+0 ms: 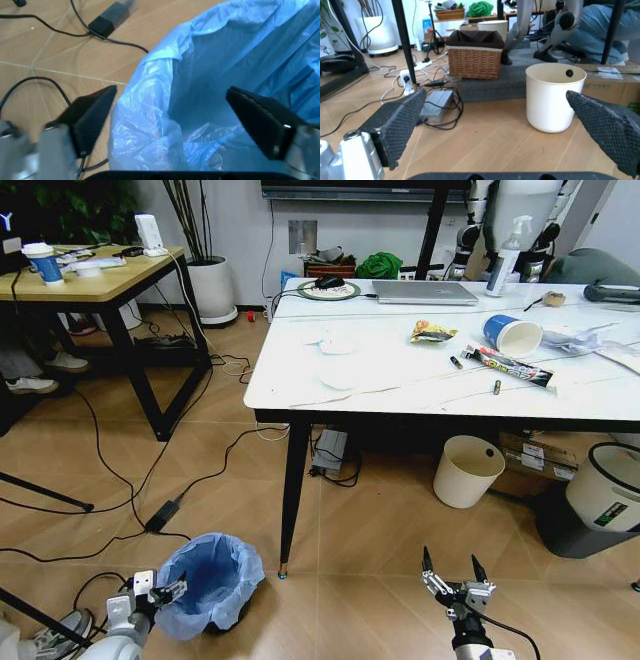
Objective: Pick up the trash bin and place the trash from the table into it.
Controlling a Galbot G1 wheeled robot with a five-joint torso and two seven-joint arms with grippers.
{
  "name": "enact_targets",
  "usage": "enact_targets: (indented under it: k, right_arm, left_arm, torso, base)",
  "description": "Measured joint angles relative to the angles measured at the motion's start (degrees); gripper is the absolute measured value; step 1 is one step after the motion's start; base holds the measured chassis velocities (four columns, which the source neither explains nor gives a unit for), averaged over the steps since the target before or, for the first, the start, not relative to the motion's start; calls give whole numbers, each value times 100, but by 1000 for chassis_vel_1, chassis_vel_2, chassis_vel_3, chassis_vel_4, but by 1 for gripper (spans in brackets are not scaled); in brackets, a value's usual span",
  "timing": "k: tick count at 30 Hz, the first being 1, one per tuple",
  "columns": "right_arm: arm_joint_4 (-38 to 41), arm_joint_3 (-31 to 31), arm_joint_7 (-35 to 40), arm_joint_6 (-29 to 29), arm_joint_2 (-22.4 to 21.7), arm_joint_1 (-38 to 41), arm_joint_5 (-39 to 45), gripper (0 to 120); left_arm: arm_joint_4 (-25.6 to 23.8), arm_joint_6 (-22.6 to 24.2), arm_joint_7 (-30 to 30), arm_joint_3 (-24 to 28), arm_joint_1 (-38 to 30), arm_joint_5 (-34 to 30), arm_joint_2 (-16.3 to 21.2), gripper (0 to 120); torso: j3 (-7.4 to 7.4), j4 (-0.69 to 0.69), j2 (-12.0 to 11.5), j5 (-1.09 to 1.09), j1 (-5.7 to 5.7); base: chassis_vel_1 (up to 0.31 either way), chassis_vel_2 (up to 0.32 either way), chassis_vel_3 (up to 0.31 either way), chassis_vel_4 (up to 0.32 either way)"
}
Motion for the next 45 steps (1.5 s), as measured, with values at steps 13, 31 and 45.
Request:
enact_targets:
  k: [13,31,45]
  right_arm:
    - [66,-28,5,-65,30,-3,-13,100]
    - [124,30,10,-64,-53,-91,-13,100]
    - [140,85,10,-9,-201,-151,-53,100]
  left_arm:
    - [337,-19,154,21,-195,40,-56,39]
    - [493,-109,422,-70,-186,139,-177,0]
    - [-876,-319,1267,84,550,50,-126,0]
  torso:
    - [3,0,5,0,2]
    - [5,0,9,2,3]
    - [6,0,9,-1,3]
  base:
    - [0,0,0,0]
    - [0,0,0,0]
    - [0,0,0,0]
